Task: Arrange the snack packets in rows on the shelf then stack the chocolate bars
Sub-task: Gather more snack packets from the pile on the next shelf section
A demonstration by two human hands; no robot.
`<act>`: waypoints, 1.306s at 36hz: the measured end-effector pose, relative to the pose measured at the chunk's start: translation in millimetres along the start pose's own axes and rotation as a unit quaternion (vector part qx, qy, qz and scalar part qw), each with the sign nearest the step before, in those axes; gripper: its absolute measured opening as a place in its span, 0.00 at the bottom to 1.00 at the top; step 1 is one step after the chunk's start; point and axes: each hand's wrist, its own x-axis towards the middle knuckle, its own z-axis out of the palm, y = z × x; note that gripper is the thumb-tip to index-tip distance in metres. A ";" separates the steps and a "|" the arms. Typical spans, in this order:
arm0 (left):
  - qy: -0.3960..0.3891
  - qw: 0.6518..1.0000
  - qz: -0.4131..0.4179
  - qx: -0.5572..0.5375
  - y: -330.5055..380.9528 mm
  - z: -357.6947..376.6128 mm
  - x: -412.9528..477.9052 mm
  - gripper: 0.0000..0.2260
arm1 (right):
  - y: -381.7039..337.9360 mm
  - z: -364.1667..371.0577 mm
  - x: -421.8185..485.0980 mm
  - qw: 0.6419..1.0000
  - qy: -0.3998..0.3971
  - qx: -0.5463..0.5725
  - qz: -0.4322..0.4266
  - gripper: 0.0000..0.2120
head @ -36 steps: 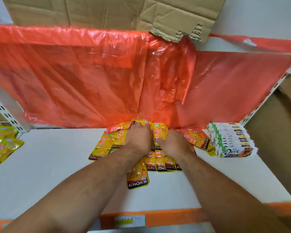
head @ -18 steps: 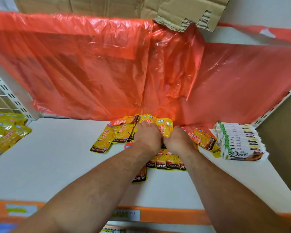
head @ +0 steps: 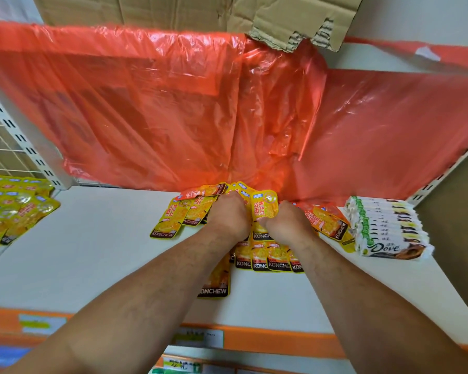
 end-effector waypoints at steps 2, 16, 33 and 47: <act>0.001 1.000 -0.010 -0.002 -5.4 -1.6 -0.6 0.17 | -0.1 -3.2 -1.2 1.000 0.006 -0.001 -0.005 0.17; 0.032 0.950 -0.106 -0.292 -65.0 -33.2 -11.7 0.02 | -37.2 0.2 -28.9 0.979 -0.010 0.204 -0.007 0.11; 0.062 0.875 -0.156 -0.453 -262.2 -110.9 -102.9 0.14 | -185.3 94.3 -131.8 0.960 -0.086 0.253 -0.083 0.16; 0.127 0.847 -0.211 -0.471 -427.6 -152.4 -193.0 0.19 | -307.8 202.5 -222.7 0.947 -0.139 0.271 -0.099 0.11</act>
